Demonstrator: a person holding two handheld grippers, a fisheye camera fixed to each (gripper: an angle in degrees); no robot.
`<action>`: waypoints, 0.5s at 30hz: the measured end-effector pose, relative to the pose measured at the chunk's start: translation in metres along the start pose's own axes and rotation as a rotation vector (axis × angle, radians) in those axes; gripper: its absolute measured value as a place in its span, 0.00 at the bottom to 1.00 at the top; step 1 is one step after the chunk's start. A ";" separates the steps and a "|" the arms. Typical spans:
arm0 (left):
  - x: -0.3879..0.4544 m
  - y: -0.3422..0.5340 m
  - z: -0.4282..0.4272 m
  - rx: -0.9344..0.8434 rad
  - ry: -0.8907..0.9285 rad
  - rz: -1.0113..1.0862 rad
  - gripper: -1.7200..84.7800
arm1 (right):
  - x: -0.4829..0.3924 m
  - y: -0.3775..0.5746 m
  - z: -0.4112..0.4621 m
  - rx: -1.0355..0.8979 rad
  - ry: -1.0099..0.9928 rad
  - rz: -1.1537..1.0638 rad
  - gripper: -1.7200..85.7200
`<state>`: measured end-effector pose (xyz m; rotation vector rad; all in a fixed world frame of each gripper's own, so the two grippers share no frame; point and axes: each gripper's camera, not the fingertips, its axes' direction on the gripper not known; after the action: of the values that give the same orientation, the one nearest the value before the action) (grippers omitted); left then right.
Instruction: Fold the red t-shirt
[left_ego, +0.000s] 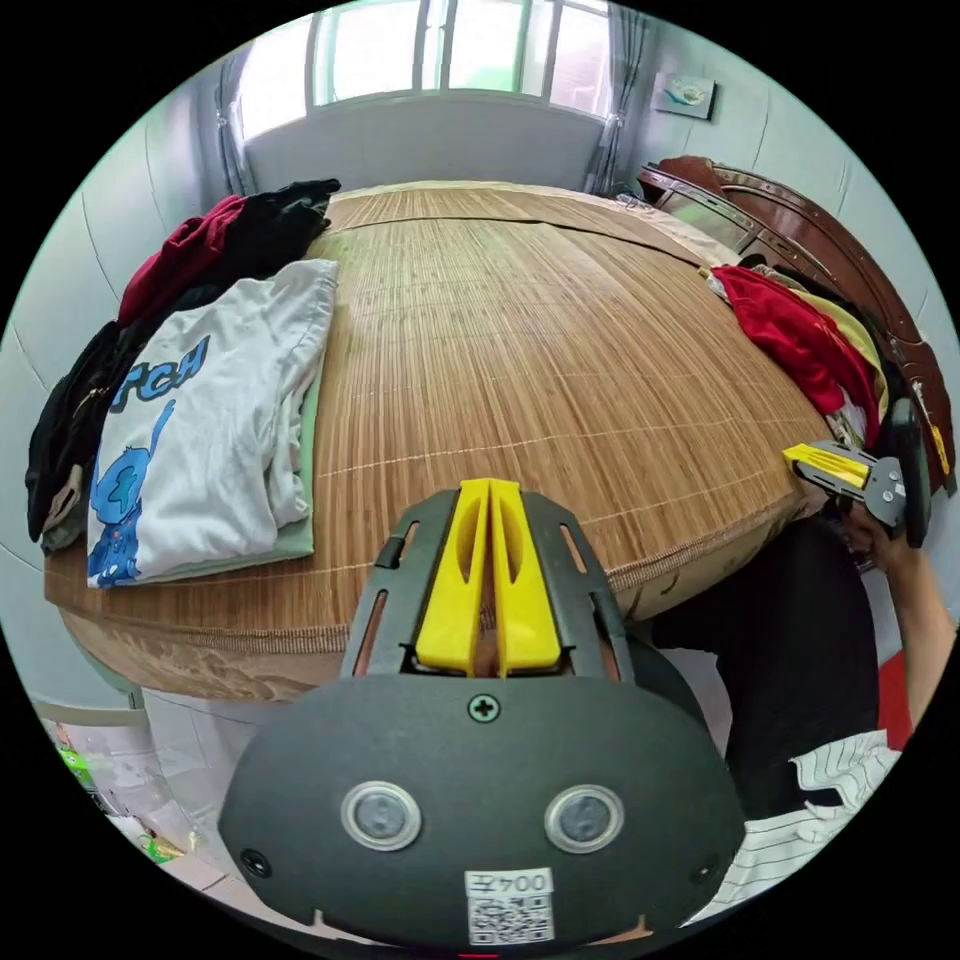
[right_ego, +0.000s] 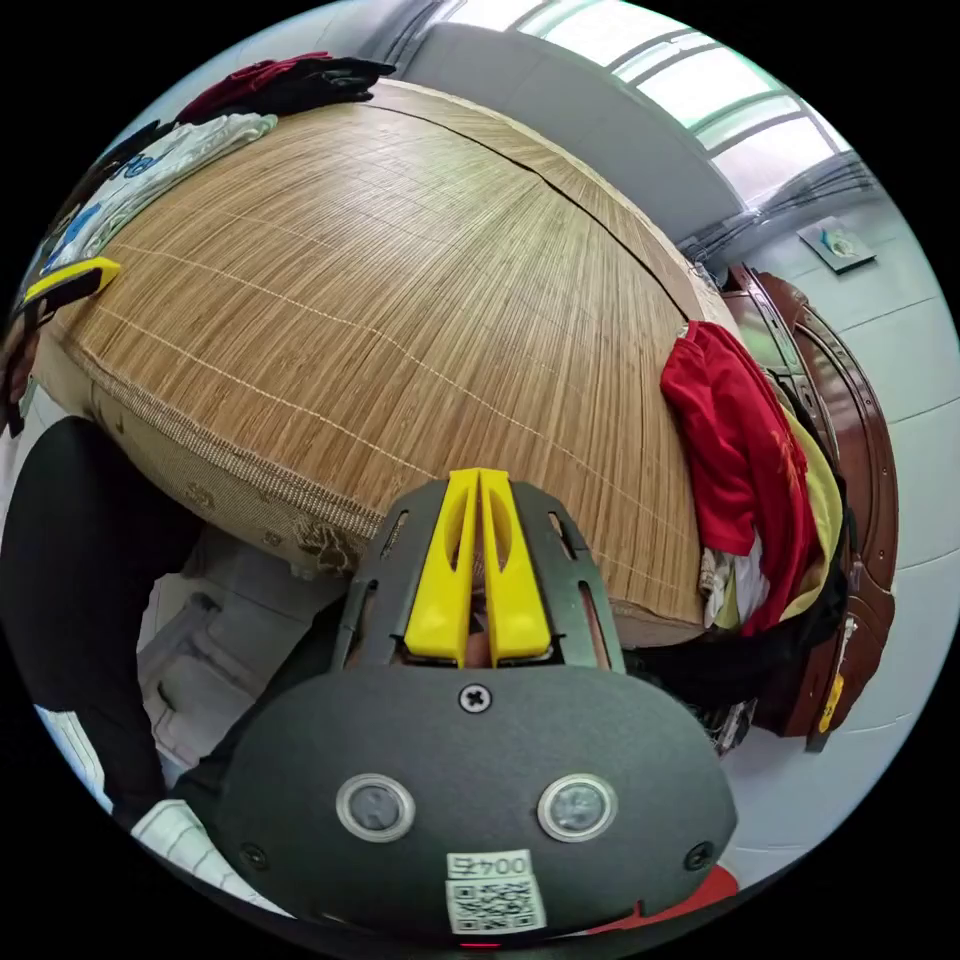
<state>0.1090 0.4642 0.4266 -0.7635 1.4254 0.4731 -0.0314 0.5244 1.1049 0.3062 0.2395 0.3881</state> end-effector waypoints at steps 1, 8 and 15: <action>0.000 -0.002 0.000 -0.004 0.004 -0.007 0.03 | 0.014 -0.005 -0.007 0.018 -0.037 0.006 0.04; -0.008 -0.005 0.005 0.002 0.043 -0.052 0.02 | 0.192 -0.047 0.001 0.136 0.197 0.278 0.15; -0.033 -0.010 0.008 -0.013 0.102 -0.115 0.02 | 0.292 -0.161 0.083 -0.119 0.356 0.102 0.14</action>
<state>0.1179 0.4676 0.4602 -0.8855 1.4652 0.3584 0.3089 0.4800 1.0780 0.1305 0.5487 0.5554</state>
